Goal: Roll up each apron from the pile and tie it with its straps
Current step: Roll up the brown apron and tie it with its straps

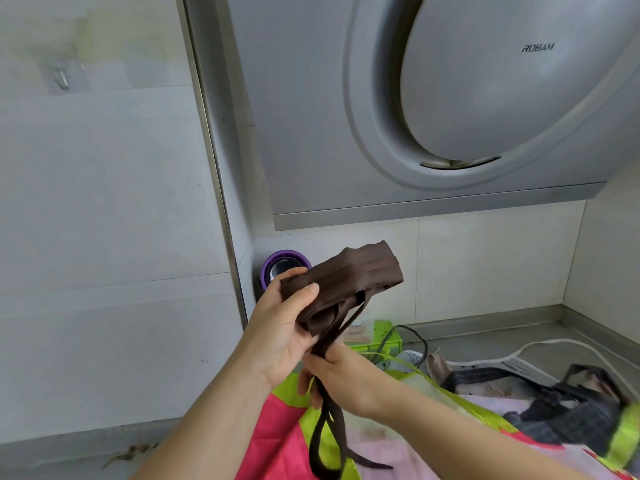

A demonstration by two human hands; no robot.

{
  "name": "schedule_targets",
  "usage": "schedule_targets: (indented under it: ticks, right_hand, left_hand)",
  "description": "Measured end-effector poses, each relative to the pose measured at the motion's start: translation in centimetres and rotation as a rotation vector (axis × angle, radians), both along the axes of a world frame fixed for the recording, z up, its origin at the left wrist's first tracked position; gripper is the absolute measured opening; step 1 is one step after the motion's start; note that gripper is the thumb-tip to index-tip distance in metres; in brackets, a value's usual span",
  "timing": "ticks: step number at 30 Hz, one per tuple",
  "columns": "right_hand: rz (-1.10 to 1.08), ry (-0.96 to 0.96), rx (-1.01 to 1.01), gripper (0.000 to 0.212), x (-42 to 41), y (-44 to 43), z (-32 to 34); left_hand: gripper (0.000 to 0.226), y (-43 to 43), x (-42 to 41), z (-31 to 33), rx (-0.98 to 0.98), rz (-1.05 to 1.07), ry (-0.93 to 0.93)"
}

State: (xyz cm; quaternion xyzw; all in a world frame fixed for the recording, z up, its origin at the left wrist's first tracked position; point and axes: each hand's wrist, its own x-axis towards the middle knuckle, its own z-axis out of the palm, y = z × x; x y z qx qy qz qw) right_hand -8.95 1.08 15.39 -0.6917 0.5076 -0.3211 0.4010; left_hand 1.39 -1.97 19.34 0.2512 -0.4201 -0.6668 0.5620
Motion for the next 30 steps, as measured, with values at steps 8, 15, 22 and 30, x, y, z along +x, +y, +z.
schedule_targets:
  ticks: [8,15,22,30]
  right_hand:
    - [0.105,-0.588,0.186,0.004,-1.5,-0.9,-1.0]
    - [0.248,-1.125,0.234,0.051,-5.7,-1.4,-0.8]
    - [-0.305,-1.204,0.148,0.024,-5.9,-2.2,-0.3]
    - [-0.493,-0.865,-0.297,0.027,-4.9,-0.4,1.8]
  left_hand:
    - [0.022,0.6,0.0,-0.2,-0.035,-0.063,-0.003]
    - [0.025,0.0,0.8,-0.1,-0.061,-0.048,0.012]
    - [0.025,-0.8,1.3,-0.1,-0.084,-0.017,-0.012]
    - [0.027,-1.0,1.6,-0.7,-0.225,0.092,-0.314]
